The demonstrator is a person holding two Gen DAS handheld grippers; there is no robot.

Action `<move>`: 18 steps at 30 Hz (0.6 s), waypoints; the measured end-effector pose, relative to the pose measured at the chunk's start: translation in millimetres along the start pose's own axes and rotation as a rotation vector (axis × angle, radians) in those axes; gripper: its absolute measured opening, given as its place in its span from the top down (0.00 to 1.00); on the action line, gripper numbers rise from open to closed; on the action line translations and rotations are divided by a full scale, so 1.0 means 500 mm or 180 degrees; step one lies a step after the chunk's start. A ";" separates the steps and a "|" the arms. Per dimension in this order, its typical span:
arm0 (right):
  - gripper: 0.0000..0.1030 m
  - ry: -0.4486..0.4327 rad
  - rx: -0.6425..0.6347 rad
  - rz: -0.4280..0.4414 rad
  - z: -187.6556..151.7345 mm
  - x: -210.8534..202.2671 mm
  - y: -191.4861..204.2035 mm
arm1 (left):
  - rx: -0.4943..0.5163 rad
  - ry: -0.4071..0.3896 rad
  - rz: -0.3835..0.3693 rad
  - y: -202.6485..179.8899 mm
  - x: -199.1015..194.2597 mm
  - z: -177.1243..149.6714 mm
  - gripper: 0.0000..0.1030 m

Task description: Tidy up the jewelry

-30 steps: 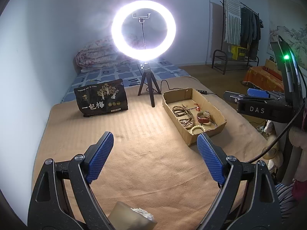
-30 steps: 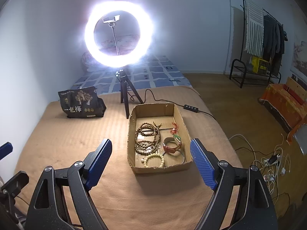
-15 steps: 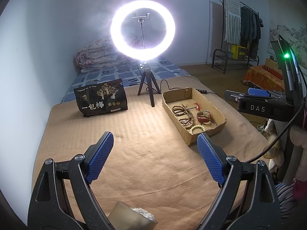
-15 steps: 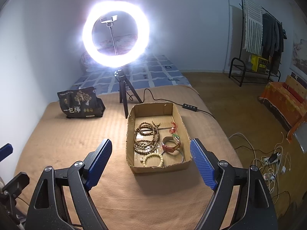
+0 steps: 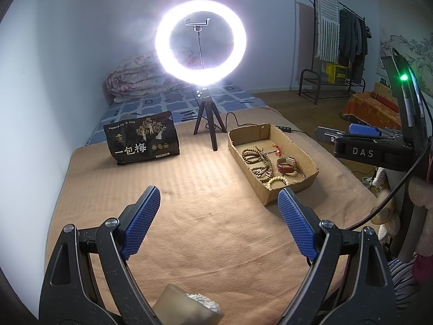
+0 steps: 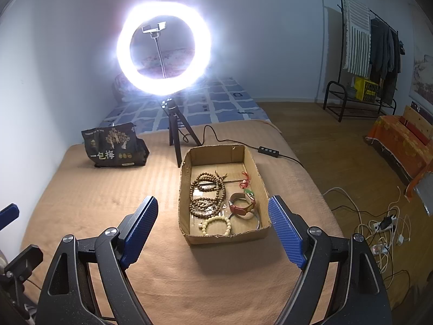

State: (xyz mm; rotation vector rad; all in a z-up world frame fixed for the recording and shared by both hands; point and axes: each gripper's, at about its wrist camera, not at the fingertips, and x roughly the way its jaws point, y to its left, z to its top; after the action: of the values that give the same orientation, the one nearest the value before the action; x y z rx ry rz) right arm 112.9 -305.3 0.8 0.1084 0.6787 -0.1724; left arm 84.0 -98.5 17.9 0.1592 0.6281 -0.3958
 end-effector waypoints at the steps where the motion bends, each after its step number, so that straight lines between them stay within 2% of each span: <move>1: 0.19 -0.0001 0.0001 -0.0001 0.000 0.000 0.000 | 0.0000 0.0001 -0.0002 0.000 0.000 0.000 0.12; 18: 0.19 0.0004 0.0000 -0.0001 -0.001 -0.002 0.002 | -0.0041 0.0029 0.0050 -0.002 0.001 -0.004 0.12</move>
State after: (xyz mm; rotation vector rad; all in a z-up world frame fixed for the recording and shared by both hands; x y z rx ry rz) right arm 112.0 -304.2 1.0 0.1084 0.6800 -0.1725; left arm 83.0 -99.1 16.0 0.1535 0.6378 -0.3760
